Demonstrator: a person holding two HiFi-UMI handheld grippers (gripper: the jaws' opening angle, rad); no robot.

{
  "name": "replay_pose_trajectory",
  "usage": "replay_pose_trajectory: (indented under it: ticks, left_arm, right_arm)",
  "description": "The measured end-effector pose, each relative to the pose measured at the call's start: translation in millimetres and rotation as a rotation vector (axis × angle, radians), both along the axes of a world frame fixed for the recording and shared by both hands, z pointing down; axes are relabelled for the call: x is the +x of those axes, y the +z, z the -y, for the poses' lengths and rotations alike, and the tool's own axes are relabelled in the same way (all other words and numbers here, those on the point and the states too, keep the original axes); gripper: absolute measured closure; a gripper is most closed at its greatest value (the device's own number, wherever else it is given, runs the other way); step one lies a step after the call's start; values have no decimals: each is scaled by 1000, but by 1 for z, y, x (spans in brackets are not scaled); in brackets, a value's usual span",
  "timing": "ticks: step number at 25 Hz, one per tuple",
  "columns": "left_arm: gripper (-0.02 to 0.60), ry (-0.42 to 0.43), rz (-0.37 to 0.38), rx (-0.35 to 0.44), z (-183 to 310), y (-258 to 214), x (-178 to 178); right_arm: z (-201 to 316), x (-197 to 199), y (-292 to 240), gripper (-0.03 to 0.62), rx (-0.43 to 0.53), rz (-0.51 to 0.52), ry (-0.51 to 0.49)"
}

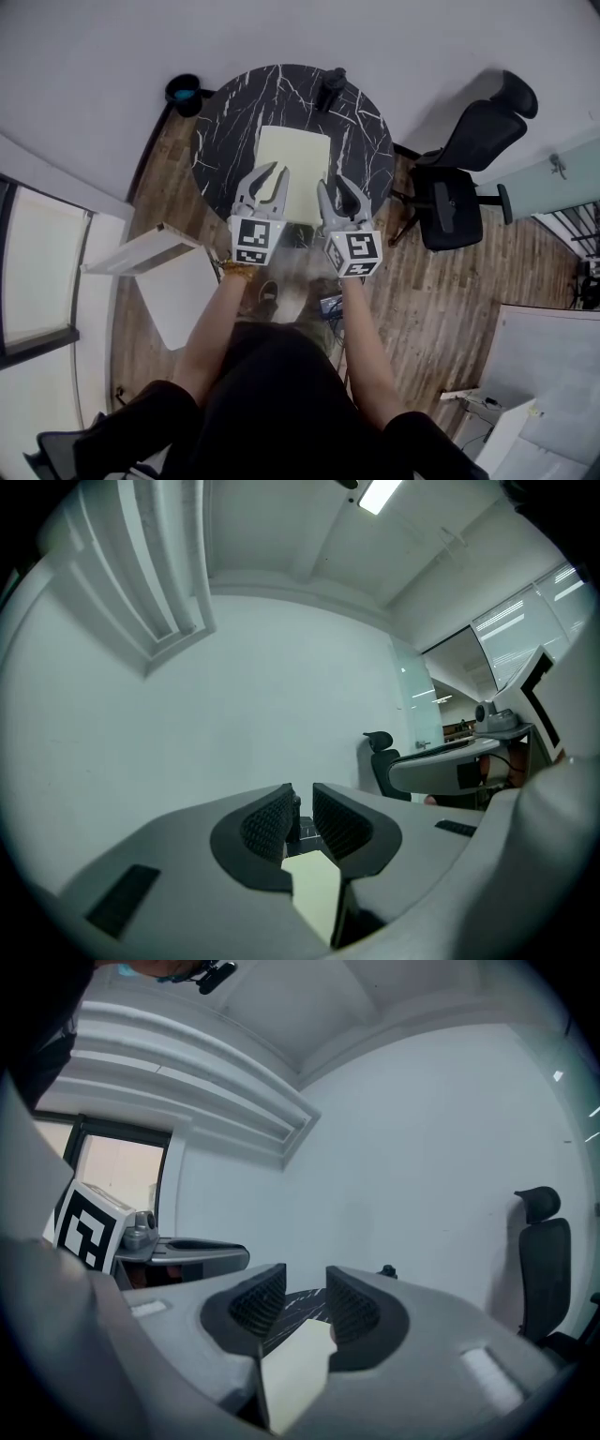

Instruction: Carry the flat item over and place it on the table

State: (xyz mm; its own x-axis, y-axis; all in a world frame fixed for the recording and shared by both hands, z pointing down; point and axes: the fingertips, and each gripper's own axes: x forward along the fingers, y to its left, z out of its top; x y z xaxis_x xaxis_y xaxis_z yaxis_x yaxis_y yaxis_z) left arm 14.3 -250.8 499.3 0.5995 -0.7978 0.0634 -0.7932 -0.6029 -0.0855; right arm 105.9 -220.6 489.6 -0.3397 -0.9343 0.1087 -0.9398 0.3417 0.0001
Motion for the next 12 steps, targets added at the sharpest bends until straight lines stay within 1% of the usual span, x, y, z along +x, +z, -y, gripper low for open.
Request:
replay_pose_trajectory:
  ticks: [2,8,12]
  left_arm:
    - [502,3,-7,14,-1,-8,1]
    - [502,15,-17,38,-5,-23,5]
    - [505,22,-18,57,-10,-37,6]
  right_arm:
    - [-2,-5,-7,486,17,-1,-9]
    - [-7,-20,-21,492,43,-4,-39]
    - [-7,-25,-38,520,81,3,-37]
